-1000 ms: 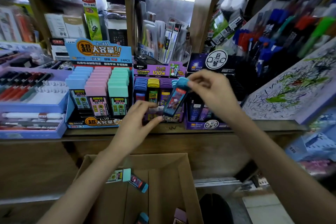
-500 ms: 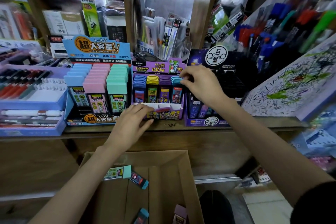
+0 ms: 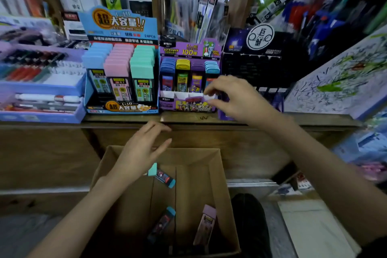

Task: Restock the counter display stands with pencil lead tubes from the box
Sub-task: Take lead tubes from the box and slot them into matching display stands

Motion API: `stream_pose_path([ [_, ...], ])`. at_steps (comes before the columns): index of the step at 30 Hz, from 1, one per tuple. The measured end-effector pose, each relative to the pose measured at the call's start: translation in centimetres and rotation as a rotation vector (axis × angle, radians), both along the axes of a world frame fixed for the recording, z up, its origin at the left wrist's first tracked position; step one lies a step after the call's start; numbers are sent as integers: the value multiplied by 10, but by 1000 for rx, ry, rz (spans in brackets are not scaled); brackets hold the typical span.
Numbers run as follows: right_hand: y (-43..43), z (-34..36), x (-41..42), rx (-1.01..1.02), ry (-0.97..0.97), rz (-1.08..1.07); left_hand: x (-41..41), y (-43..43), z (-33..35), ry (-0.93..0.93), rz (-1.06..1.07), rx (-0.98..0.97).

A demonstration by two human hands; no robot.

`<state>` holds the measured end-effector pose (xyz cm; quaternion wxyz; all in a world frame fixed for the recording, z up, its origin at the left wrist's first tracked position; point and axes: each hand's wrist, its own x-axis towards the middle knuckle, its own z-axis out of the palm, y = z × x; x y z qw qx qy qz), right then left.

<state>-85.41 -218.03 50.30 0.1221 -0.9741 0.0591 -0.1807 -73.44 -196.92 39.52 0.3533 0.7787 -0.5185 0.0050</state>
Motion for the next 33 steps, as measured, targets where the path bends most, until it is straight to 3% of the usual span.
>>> stream_pose_path([
  [3,21,-56,-24,238,134,19,-11,24,-43,166,35,116],
  [7,45,-156,-46,543,452,-140,-27,44,-109,407,88,370],
  [11,63,-235,-58,484,827,-203,-42,53,-162,677,145,581],
  [15,74,-271,-65,169,1004,-176,-45,62,-197,702,91,736],
  [19,82,-289,-68,-59,1014,-177,-46,55,-212,584,30,801],
  [22,87,-299,-71,-98,1017,-178,-48,50,-219,457,9,844],
  [27,88,-301,-62,9,1059,-308,-56,46,-225,317,61,919],
  [33,81,-302,-63,408,874,-296,-50,51,-222,588,176,778],
])
